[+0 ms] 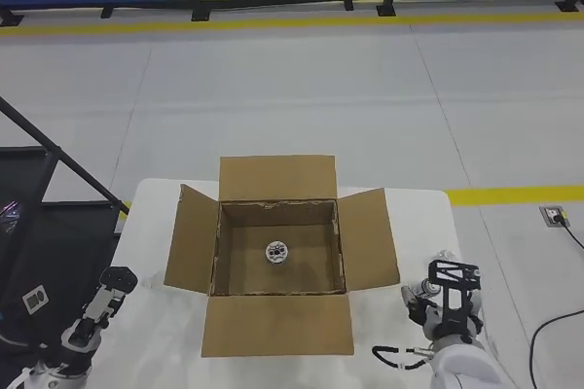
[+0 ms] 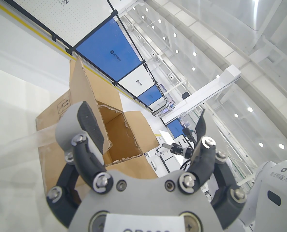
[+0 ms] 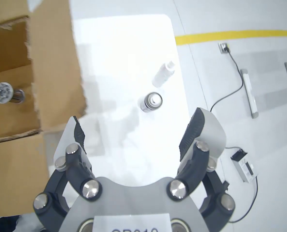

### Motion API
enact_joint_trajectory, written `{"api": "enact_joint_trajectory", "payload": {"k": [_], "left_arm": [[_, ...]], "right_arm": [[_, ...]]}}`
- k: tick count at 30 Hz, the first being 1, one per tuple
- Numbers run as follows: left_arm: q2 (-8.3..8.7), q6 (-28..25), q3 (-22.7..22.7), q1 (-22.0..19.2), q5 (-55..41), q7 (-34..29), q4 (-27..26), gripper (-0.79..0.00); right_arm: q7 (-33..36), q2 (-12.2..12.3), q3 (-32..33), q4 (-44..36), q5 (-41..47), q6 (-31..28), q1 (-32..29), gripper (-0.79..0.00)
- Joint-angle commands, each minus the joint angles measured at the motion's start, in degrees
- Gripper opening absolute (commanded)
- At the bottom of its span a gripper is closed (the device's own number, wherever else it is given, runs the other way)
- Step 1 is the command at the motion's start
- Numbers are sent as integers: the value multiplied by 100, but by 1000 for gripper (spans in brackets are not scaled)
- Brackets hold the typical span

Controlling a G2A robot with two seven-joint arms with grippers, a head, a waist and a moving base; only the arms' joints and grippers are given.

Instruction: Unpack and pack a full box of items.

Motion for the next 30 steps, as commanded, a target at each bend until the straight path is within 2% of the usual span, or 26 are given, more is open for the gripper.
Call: {"api": "enact_joint_trajectory", "payload": {"k": [1,8,14,18,19,20,23,29,30], "left_arm": [[0,0,0,0,0,0,0,0],[0,0,0,0,0,0,0,0],[0,0,0,0,0,0,0,0],[0,0,0,0,0,0,0,0],[0,0,0,0,0,0,0,0],[0,0,0,0,0,0,0,0],[0,0,0,0,0,0,0,0],[0,0,0,0,0,0,0,0],[0,0,0,0,0,0,0,0]], "right_arm": [[-72,10,406,210,505,-217,-157,0],[-1011,17,1114,1327,1935,-898,-41,0],[-1643,13,1129,2211,2371,-1244,379,0],[-1778,11,1076,2781,2517,-1363,784,0],[-1778,12,1065,2881,2520,-1374,865,-132],[-1775,12,1051,2949,2539,-1388,925,-320],[-1743,12,1021,3041,2533,-1347,1003,-545],[-1646,22,1044,3158,2513,-1275,1070,-785],[-1659,23,1049,3174,2524,-1275,1072,-785]]}}
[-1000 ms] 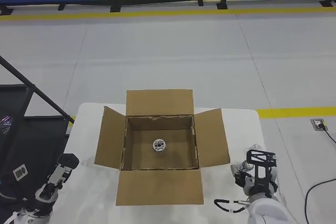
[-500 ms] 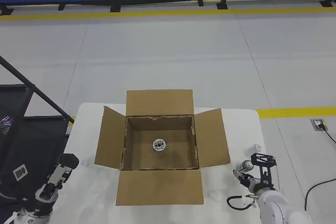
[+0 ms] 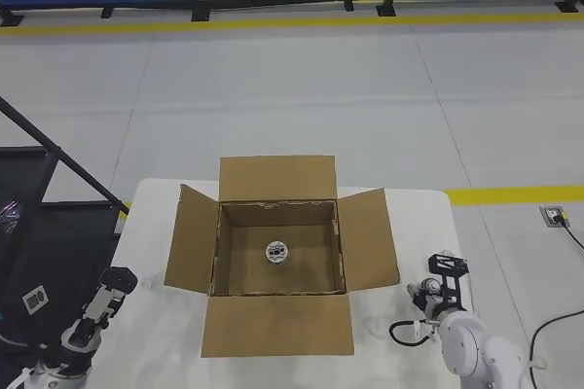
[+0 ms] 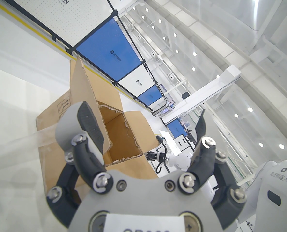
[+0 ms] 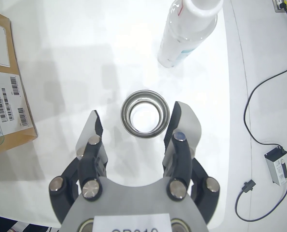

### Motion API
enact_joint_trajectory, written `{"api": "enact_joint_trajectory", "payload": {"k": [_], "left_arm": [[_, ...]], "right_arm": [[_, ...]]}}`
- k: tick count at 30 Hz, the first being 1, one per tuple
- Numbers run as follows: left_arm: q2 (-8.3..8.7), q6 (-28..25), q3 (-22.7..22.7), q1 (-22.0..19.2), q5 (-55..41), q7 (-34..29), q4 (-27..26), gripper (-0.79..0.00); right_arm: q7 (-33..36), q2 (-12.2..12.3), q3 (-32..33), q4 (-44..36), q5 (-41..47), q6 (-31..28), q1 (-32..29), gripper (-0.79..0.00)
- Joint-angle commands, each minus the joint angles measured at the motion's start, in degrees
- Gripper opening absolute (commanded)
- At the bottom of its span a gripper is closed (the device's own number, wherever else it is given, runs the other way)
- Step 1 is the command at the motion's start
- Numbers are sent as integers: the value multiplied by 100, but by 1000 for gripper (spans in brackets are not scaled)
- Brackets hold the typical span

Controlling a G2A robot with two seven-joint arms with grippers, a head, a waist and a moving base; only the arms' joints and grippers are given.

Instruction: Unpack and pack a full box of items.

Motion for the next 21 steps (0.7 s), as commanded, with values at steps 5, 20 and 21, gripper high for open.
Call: {"api": "enact_joint_trajectory", "payload": {"k": [5,20,21], "left_arm": [[0,0,0,0,0,0,0,0],[0,0,0,0,0,0,0,0],[0,0,0,0,0,0,0,0]], "right_arm": [[-108,2,-31,-2,-37,61,-11,-785],[-92,30,-270,-2546,-1074,164,-608,-785],[-33,29,-368,-2737,-1218,146,-546,-785]]}}
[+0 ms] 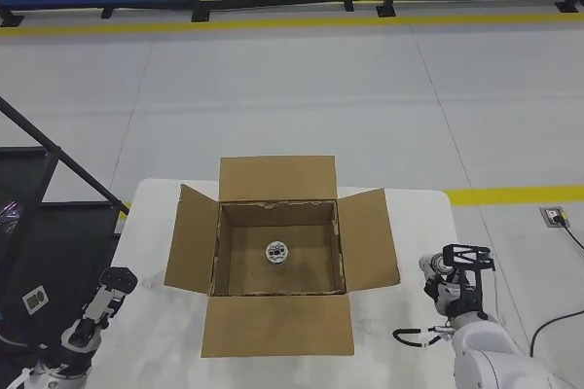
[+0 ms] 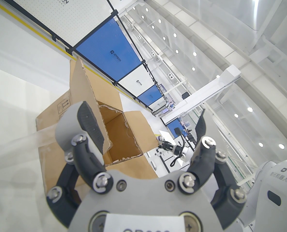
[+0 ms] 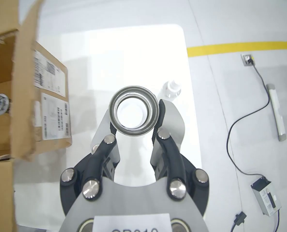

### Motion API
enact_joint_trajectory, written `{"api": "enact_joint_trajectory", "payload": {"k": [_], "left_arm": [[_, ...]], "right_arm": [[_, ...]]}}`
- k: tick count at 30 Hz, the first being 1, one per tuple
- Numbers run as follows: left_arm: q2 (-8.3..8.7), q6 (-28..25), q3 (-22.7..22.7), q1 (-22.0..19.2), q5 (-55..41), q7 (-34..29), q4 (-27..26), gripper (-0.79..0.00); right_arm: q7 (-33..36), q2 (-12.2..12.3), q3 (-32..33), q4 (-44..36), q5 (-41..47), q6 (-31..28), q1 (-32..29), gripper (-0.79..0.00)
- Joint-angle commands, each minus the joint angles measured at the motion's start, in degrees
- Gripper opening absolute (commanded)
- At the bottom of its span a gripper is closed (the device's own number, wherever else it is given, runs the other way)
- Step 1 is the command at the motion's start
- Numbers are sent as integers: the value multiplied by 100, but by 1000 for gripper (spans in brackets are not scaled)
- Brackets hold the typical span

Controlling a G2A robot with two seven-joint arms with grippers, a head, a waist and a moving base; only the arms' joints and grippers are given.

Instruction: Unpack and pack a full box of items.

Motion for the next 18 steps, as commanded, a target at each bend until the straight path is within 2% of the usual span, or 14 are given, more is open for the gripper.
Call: {"api": "enact_joint_trajectory", "payload": {"k": [1,4,7,13,18], "left_arm": [[0,0,0,0,0,0,0,0],[0,0,0,0,0,0,0,0],[0,0,0,0,0,0,0,0],[0,0,0,0,0,0,0,0],[0,0,0,0,0,0,0,0]], "right_arm": [[117,-5,-170,-312,-268,-12,135,-785],[405,-19,-581,-536,-630,-224,636,-785],[726,-65,-1170,-266,-598,-629,1446,-785],[1352,-278,-2318,1573,189,-1254,3379,-785],[1204,-504,-2991,3236,932,-1319,4309,-785]]}}
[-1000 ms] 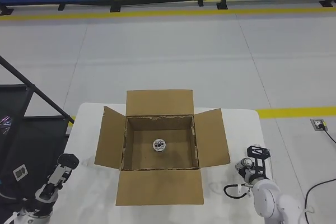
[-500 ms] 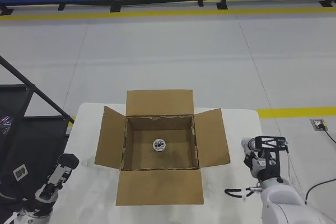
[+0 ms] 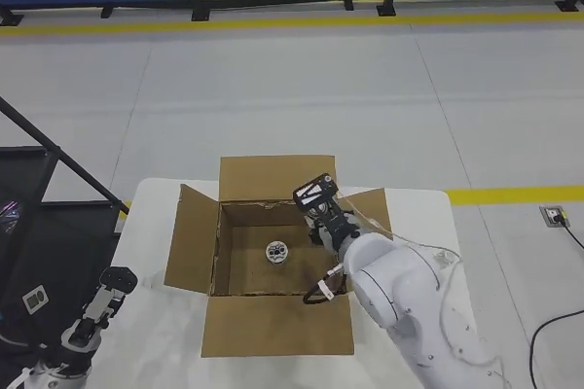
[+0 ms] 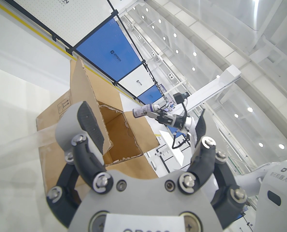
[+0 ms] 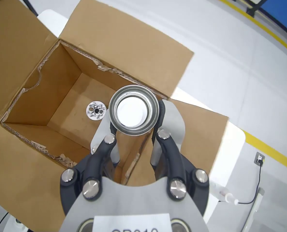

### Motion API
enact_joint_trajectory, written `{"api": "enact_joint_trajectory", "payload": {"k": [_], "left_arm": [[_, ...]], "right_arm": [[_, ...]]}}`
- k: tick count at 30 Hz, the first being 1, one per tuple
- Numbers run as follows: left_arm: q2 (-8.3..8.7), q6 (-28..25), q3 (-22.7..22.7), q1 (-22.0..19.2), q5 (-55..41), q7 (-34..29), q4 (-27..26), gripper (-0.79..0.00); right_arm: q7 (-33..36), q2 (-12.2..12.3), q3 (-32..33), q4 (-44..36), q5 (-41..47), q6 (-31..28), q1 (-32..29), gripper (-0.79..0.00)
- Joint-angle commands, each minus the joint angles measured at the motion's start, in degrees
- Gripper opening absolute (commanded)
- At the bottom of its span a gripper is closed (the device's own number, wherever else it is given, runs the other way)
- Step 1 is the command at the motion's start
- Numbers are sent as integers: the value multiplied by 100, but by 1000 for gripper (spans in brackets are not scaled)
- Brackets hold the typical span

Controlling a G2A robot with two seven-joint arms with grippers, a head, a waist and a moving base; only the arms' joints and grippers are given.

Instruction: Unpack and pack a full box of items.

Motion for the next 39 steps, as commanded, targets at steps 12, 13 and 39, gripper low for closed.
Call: {"api": "enact_joint_trajectory", "payload": {"k": [12,13,39], "left_arm": [[0,0,0,0,0,0,0,0],[0,0,0,0,0,0,0,0],[0,0,0,0,0,0,0,0]], "right_arm": [[-743,-415,-815,2855,932,97,868,-785],[-792,-427,-816,2964,953,89,880,-785],[-1274,-527,-612,2762,611,207,765,0]]}}
